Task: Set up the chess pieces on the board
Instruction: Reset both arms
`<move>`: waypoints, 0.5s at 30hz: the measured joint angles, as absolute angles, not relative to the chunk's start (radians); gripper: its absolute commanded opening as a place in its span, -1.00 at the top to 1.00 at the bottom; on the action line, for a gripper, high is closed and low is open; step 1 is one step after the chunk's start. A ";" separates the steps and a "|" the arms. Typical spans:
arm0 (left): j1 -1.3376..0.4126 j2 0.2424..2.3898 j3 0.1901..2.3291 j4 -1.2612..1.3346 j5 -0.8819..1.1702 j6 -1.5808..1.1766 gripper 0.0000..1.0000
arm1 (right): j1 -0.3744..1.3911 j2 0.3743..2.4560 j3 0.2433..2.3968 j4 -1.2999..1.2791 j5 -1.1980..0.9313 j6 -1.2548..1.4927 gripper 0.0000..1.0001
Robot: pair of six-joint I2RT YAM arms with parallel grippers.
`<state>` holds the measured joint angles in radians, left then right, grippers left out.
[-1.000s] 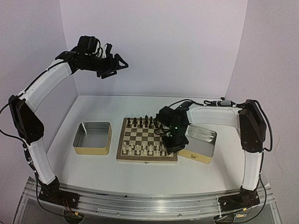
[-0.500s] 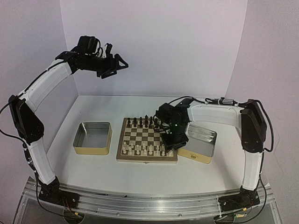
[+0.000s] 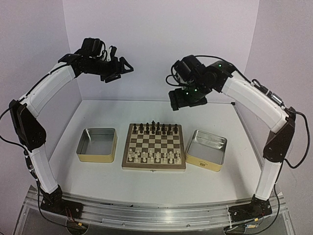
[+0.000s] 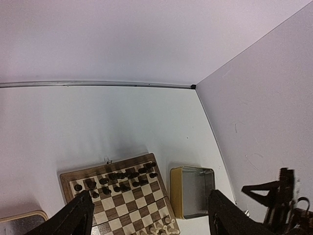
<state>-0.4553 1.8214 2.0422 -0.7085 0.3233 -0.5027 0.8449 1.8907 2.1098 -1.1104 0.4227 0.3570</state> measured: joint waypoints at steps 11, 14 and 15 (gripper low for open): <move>-0.455 1.823 2.055 -0.729 0.260 -0.502 -0.59 | 0.637 1.898 2.190 -1.103 0.537 0.323 -0.82; -0.455 1.823 2.055 -0.735 0.252 -0.503 -0.59 | 0.546 1.893 2.125 -1.088 0.523 0.340 -0.84; -0.455 1.823 2.055 -0.736 0.249 -0.503 -0.59 | 0.522 1.893 2.099 -1.086 0.521 0.345 -0.85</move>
